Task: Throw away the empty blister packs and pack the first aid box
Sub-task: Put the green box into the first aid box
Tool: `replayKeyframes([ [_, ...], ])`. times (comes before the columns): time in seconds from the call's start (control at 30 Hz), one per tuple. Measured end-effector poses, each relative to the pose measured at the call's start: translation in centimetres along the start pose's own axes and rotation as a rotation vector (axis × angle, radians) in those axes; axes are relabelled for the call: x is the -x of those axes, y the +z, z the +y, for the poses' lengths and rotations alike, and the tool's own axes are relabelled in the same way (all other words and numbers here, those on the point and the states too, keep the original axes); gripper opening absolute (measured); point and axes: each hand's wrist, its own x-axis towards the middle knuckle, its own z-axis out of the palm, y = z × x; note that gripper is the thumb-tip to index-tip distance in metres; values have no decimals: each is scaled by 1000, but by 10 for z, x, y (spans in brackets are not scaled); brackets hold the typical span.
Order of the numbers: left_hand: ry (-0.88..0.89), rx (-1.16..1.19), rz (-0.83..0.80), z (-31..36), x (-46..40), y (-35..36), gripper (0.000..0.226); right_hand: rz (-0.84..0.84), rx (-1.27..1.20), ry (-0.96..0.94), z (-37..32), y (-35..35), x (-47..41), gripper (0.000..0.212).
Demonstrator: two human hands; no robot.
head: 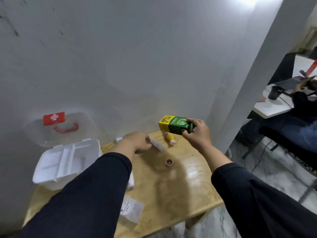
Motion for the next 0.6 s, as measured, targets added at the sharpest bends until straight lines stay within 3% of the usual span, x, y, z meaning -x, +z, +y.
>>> replayKeyframes([
  [0.3, -232, 182, 105, -110, 68, -6, 38, -274, 82, -335, -98, 77, 22, 51],
  [0.6, -350, 149, 112, -222, 112, 37, 73, -452, 251, -550, -170, 158, 64, 54],
])
